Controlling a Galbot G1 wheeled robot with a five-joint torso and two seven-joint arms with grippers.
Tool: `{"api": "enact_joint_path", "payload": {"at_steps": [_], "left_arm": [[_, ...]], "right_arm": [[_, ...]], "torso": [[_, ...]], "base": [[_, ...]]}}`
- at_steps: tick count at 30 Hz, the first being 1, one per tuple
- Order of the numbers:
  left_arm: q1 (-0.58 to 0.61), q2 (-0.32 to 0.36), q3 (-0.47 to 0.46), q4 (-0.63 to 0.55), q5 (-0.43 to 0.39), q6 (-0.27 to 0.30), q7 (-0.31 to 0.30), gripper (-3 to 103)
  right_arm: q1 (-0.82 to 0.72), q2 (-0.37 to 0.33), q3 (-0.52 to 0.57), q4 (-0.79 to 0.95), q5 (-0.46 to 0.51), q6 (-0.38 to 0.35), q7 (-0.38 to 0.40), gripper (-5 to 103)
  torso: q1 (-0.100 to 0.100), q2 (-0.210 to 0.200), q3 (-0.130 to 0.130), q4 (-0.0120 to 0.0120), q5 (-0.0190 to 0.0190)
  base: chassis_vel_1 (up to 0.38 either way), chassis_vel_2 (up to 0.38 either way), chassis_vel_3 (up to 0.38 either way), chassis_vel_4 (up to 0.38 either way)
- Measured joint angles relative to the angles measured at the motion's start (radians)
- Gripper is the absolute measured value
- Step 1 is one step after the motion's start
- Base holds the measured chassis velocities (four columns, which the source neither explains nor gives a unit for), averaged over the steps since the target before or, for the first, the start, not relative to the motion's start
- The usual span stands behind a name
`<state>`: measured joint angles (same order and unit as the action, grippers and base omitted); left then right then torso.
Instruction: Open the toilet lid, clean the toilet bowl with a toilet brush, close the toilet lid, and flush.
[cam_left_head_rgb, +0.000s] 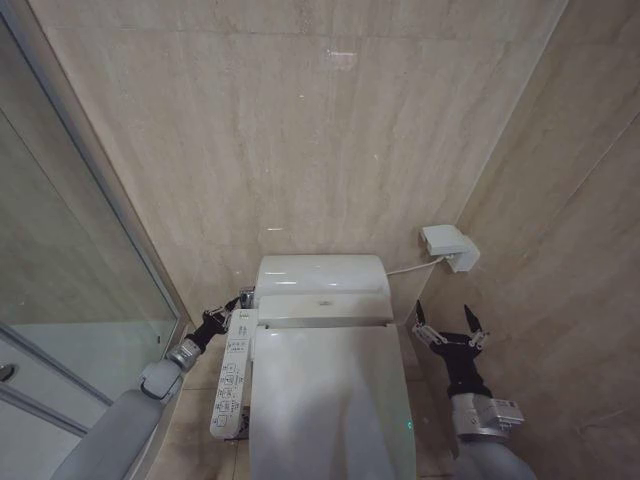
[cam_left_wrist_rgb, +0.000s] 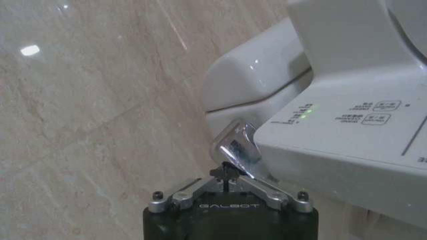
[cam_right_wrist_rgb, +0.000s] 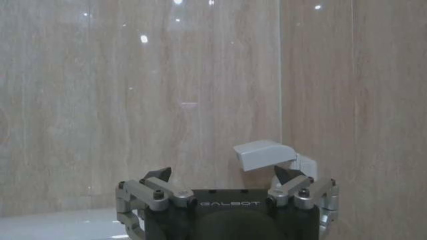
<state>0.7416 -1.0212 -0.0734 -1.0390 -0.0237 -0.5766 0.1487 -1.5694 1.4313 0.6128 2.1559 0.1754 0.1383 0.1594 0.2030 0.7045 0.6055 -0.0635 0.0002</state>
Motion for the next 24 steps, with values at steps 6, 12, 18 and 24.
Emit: {"api": "enact_joint_path", "payload": {"at_steps": [6,12,18,24], "left_arm": [[-0.001,-0.001,0.001,0.001,0.001,0.001,0.001,0],[0.006,-0.006,-0.012,0.003,0.004,0.001,0.001,0],[0.068,-0.032,-0.124,-0.008,0.002,0.01,-0.018,0],[0.138,-0.028,-0.205,-0.052,-0.049,0.038,-0.073,0]], "right_arm": [[0.0,0.0,0.0,0.0,0.0,0.0,0.0,100],[0.0,0.0,0.0,0.0,0.0,0.0,0.0,100],[0.0,0.0,0.0,0.0,0.0,0.0,0.0,100],[0.0,0.0,0.0,0.0,0.0,0.0,0.0,100]], "torso": [[0.0,0.0,0.0,-0.0006,-0.0001],[0.0,0.0,0.0,-0.0011,-0.0003],[0.0,0.0,0.0,-0.0012,-0.0004],[0.0,0.0,0.0,-0.0005,-0.0005]], "base": [[0.0,0.0,0.0,0.0],[0.0,0.0,0.0,0.0],[0.0,0.0,0.0,0.0],[0.0,0.0,0.0,0.0]]}}
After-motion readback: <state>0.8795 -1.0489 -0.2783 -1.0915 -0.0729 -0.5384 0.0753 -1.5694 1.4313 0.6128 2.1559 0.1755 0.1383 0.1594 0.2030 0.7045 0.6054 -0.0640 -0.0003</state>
